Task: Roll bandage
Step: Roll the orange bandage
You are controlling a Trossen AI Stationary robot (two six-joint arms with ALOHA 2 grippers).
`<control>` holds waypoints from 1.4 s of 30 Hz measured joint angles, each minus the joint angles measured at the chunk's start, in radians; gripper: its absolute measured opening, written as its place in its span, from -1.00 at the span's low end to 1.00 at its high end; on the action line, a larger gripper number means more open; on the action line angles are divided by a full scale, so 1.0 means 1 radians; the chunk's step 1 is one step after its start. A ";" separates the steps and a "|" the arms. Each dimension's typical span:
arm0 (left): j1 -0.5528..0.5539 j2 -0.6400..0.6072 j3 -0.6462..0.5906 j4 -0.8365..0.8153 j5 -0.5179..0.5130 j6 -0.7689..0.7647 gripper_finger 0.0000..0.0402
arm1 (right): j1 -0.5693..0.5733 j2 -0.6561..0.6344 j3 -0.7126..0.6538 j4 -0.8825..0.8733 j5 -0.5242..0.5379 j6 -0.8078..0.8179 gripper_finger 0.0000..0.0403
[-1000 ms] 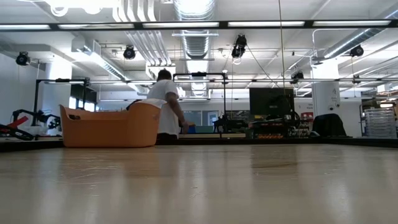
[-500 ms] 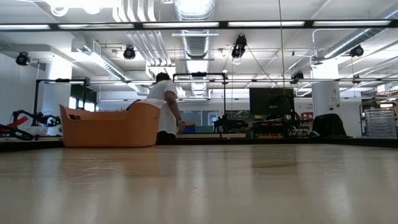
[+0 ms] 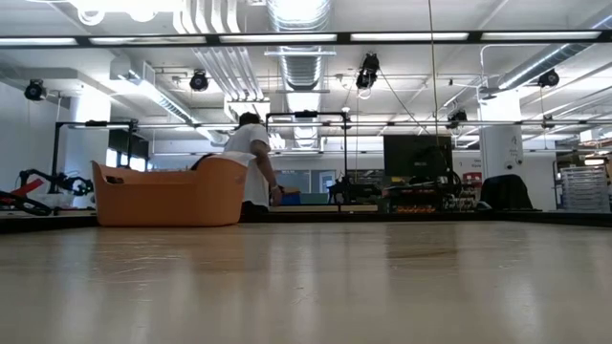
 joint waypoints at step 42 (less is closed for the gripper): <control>0.222 -0.073 0.485 -1.101 0.311 0.128 0.37 | -0.053 -0.009 0.000 0.120 -0.629 0.172 -1.00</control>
